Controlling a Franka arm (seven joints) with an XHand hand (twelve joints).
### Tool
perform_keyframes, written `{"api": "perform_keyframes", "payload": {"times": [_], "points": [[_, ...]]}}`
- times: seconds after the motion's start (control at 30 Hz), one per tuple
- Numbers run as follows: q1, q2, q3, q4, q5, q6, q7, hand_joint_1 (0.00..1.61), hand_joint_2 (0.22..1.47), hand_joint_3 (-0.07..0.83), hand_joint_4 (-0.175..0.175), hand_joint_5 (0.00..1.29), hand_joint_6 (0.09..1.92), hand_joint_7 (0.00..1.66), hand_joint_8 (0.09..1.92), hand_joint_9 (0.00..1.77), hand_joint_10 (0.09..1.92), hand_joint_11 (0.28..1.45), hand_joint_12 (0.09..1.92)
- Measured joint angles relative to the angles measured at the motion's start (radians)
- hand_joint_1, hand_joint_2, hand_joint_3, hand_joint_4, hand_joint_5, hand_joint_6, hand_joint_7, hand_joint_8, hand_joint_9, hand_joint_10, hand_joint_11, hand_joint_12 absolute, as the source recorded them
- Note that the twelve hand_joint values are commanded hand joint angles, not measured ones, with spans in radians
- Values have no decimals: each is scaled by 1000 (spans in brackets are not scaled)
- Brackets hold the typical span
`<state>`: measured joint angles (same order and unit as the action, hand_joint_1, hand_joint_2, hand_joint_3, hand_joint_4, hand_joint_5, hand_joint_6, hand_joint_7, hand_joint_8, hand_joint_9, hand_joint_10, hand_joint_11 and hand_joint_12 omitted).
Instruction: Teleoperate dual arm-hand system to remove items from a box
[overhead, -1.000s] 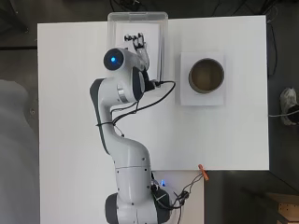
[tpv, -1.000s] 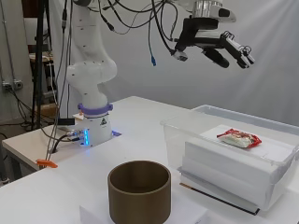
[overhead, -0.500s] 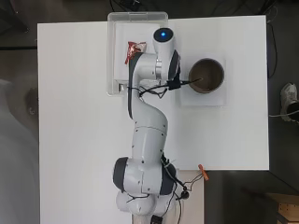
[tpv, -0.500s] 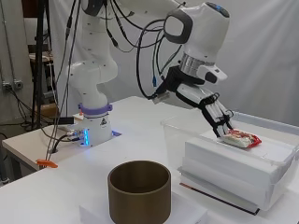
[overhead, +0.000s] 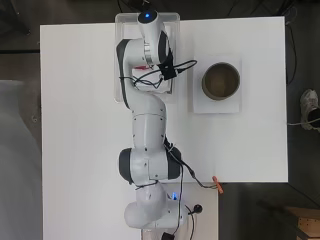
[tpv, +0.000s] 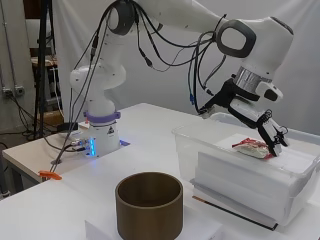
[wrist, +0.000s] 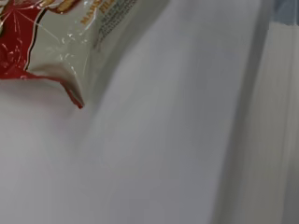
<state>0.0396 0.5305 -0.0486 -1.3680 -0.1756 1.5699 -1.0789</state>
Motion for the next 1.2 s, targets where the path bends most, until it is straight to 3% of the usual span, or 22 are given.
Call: {"api": "perform_keyframes", "payload": {"times": [0.1,0.2,0.23,0.27,0.3,0.33,0.4,0.47,0.57,0.6,0.63,0.67,0.7,0.77,0.9,1.03,1.2], "points": [[7,45,27,48,13,-15,-12,174,951,-6,-60,180,87,428,87,531,87,491,87],[13,65,61,28,31,-45,-23,248,1008,5,-40,321,87,589,87,691,87,571,87],[13,60,60,16,31,-46,-23,651,1063,6,-87,514,505,675,418,799,335,664,87],[12,52,56,7,32,-47,-17,856,1089,8,-13,711,772,802,842,912,863,711,518],[11,33,52,-5,34,-43,-2,960,1091,5,67,866,863,927,1305,1061,1328,796,1072],[10,9,49,-24,29,-27,8,1011,1088,2,119,957,899,1012,1608,1170,1616,858,1457],[10,-35,42,-86,16,-4,42,1043,1086,1,163,1022,927,1090,1863,1275,1851,937,1799],[10,-57,40,-121,10,0,72,1048,1087,1,173,1033,939,1114,1920,1312,1906,984,1889],[7,-156,35,-147,37,56,76,1047,1091,1,175,1026,952,1130,1920,1348,1920,1050,1907],[6,-203,34,-148,45,64,73,791,1038,-11,94,696,652,1030,1920,1287,1920,1030,1910],[4,-246,32,-147,57,61,65,465,934,-20,35,392,369,691,1382,950,1400,809,1385],[4,-290,30,-143,70,47,55,247,857,-17,21,202,190,388,795,613,875,630,851],[6,-331,28,-129,79,17,51,147,821,-10,22,99,93,225,416,449,511,550,479],[7,-361,24,-93,70,-49,76,148,781,-3,26,48,87,186,101,440,158,538,132],[5,-276,13,-84,32,-107,126,202,776,3,3,105,87,295,87,521,87,534,87],[-3,-186,-2,-213,12,-82,113,227,814,3,10,240,87,413,87,579,87,545,87],[-7,-144,-2,-245,5,-76,55,291,816,2,-8,135,87,335,87,524,87,525,87]]}}
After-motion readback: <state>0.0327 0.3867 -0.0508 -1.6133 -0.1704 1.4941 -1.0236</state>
